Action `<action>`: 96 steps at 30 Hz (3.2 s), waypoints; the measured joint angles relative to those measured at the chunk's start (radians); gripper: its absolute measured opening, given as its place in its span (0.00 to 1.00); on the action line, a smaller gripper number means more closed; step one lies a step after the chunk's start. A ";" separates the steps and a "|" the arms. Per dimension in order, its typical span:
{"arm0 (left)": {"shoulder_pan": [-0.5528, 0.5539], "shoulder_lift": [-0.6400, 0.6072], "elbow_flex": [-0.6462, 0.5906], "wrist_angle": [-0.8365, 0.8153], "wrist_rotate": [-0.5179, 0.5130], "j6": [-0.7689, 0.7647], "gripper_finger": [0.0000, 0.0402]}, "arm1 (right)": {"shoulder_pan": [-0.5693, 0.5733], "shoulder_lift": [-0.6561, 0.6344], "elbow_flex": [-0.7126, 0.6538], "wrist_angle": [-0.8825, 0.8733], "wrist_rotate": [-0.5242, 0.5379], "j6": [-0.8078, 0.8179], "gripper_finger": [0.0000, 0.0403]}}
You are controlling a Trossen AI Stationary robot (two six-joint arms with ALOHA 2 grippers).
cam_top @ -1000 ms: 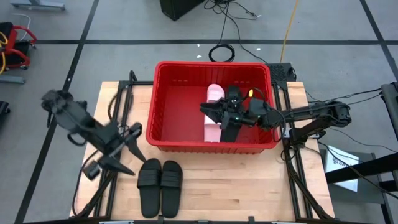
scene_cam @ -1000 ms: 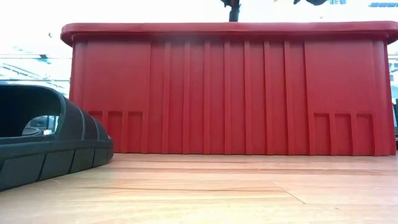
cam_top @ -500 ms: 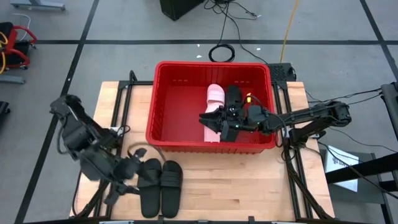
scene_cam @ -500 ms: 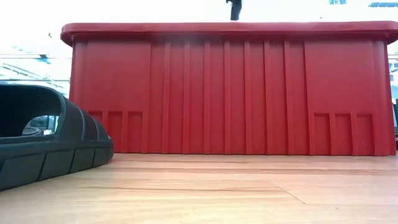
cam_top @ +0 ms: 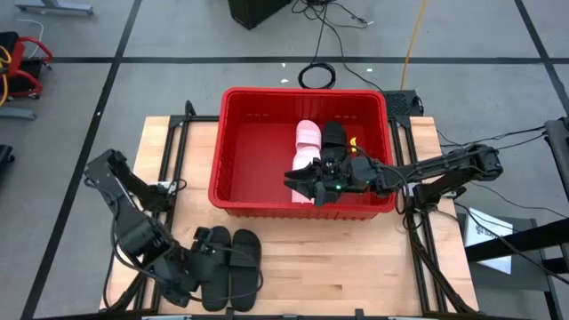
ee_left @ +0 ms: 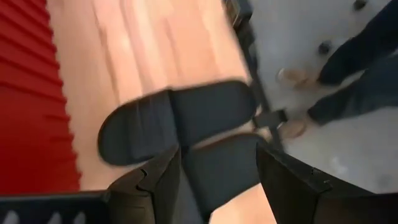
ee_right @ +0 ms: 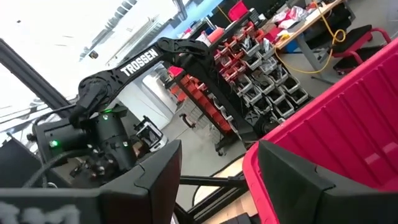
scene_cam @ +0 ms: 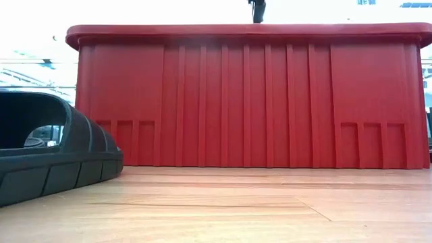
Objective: Pick and place slides into bin
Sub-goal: Put the black slide into the red bin
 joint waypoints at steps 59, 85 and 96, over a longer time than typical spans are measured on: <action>-0.044 0.305 -0.368 0.067 -0.110 -0.108 0.50 | 0.018 -0.001 0.000 -0.078 0.005 0.028 0.50; -0.020 0.307 -0.337 -0.061 -0.101 -0.107 0.02 | 0.017 -0.001 0.000 -0.077 0.009 0.028 0.50; -0.056 0.213 -0.192 -0.172 -0.082 -0.118 0.01 | 0.017 -0.001 0.000 -0.077 0.009 0.027 0.50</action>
